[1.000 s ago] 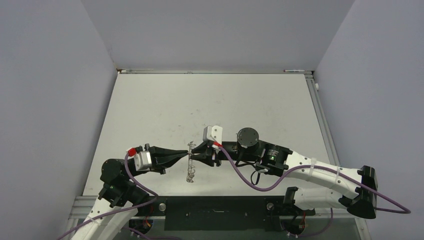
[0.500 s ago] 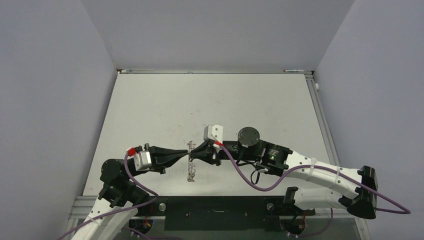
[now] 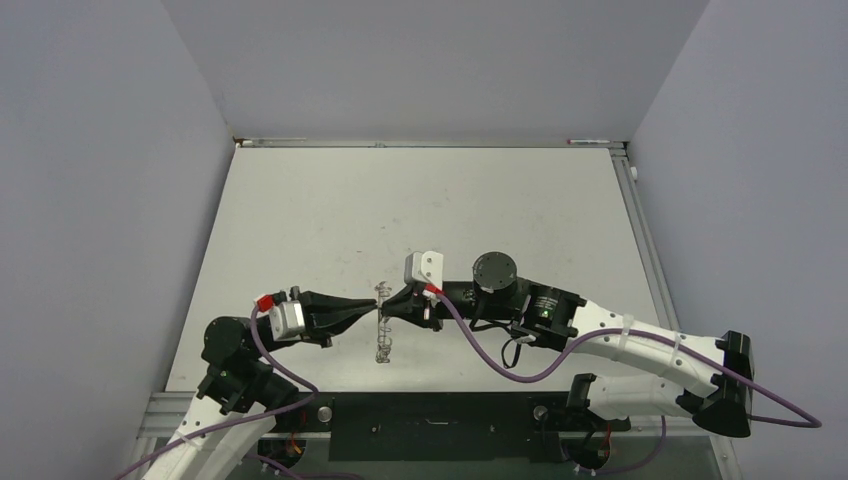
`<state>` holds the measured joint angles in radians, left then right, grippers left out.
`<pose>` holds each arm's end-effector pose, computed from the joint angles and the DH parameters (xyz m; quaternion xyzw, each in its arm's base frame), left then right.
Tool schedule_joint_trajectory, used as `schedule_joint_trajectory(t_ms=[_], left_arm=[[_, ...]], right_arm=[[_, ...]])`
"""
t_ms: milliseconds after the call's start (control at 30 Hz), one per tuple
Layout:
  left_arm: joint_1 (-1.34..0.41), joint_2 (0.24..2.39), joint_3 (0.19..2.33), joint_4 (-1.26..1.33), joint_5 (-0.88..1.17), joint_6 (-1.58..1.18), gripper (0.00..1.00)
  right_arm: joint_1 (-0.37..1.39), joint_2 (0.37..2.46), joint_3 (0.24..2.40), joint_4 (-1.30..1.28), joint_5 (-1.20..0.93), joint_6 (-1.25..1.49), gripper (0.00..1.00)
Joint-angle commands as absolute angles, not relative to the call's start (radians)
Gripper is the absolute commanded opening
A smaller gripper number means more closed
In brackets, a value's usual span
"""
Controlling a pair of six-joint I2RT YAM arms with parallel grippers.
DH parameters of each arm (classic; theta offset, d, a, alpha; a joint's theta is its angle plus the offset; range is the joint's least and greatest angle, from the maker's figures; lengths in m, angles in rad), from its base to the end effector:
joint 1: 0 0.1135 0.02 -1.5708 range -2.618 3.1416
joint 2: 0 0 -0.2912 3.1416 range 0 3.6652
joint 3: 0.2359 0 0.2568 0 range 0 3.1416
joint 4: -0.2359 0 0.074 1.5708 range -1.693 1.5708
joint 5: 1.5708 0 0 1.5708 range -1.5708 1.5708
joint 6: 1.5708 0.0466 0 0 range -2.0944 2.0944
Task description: Put the keys on the keyring
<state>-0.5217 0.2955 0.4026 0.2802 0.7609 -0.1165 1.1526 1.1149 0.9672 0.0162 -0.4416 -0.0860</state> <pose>0.0560 -0.0692 0.3254 0.4061 0.4453 -0.4384 0.6667 0.0885 0.2482 0.3824 -0.5435 0.5137 0.4688 0.4701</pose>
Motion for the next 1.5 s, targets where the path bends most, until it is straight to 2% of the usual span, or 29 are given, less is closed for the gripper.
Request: schedule_joint_trajectory(t_ms=[0, 267, 400, 700, 900, 1067, 1267, 1467], left_arm=[[-0.515, 0.301, 0.416, 0.293, 0.749, -0.089, 0.06], [-0.518, 0.301, 0.416, 0.267, 0.774, -0.063, 0.23], [-0.518, 0.302, 0.432, 0.223, 0.812, -0.026, 0.35], [-0.524, 0.449, 0.53, 0.153, 0.898, -0.1, 0.46], [-0.55, 0.556, 0.653, 0.01, 0.85, -0.05, 0.47], [-0.594, 0.618, 0.734, -0.116, 0.843, 0.037, 0.38], [-0.729, 0.69, 0.804, -0.265, 0.727, 0.186, 0.39], [-0.76, 0.733, 0.822, -0.274, 0.708, 0.212, 0.39]], right_arm=[[1.15, 1.119, 1.042, -0.058, -0.427, -0.143, 0.05], [1.152, 1.117, 1.092, -0.174, -0.371, -0.204, 0.05], [1.153, 1.122, 1.154, -0.318, -0.292, -0.27, 0.05], [1.162, 1.17, 1.334, -0.638, -0.213, -0.327, 0.05], [1.169, 1.193, 1.376, -0.762, -0.206, -0.327, 0.05], [1.176, 1.208, 1.38, -0.788, -0.225, -0.321, 0.05], [1.187, 1.205, 1.39, -0.793, -0.25, -0.322, 0.05], [1.194, 1.198, 1.393, -0.785, -0.288, -0.325, 0.05]])
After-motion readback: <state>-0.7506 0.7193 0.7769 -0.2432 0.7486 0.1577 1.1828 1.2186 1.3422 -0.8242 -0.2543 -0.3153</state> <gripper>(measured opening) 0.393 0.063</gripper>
